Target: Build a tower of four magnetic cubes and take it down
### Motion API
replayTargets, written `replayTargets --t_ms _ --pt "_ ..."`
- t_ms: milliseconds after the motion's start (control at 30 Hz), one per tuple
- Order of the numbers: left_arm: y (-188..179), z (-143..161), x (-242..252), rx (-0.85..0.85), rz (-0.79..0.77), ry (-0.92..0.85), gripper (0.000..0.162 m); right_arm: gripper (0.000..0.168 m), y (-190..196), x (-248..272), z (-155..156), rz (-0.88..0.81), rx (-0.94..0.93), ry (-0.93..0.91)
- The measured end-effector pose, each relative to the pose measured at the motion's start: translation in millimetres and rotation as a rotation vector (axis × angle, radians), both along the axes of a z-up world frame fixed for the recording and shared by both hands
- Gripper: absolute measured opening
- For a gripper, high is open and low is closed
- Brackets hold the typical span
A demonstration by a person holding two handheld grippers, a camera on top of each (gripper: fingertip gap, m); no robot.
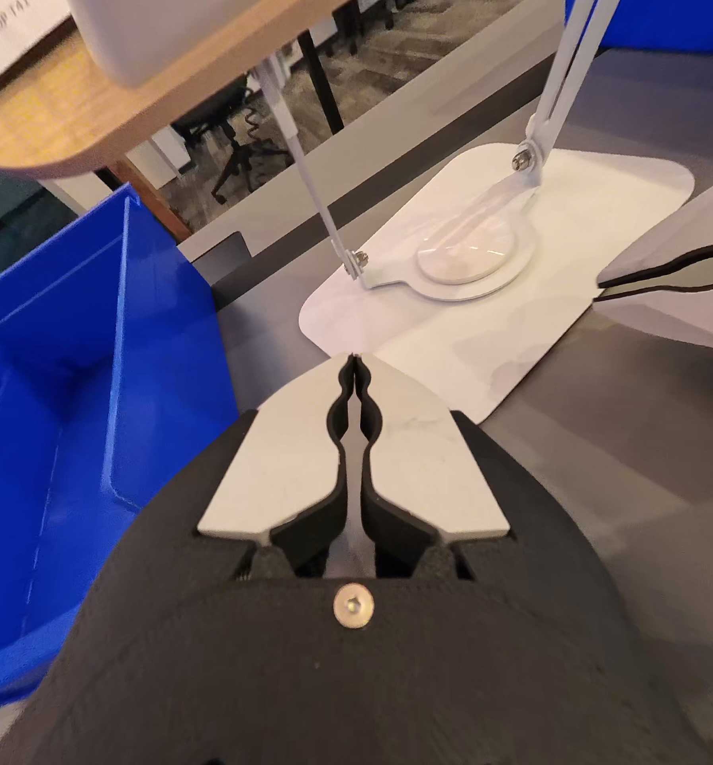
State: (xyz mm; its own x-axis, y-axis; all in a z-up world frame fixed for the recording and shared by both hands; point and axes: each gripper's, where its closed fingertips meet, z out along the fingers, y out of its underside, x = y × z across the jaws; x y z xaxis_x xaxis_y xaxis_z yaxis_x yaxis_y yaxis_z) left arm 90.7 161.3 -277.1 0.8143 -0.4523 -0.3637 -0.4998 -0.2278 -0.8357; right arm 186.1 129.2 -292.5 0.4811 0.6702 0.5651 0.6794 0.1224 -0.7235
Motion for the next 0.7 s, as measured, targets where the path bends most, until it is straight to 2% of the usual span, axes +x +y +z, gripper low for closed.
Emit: replayTargets --t_ms 33,233,700 --pt "0.7 -1.7 -1.4 -0.002 0.006 0.005 0.0 0.004 0.0 -0.2 -0.2 0.0 0.001 -0.002" --pt "1.1 -7.9 -0.7 0.012 -0.001 0.078 0.0 0.004 0.0 -0.8 -1.4 0.001 0.004 -0.011" --pt "1.2 -10.7 -1.0 -0.005 -0.015 0.078 0.0 0.004 0.3 -1.8 -2.9 0.002 0.005 -0.017"
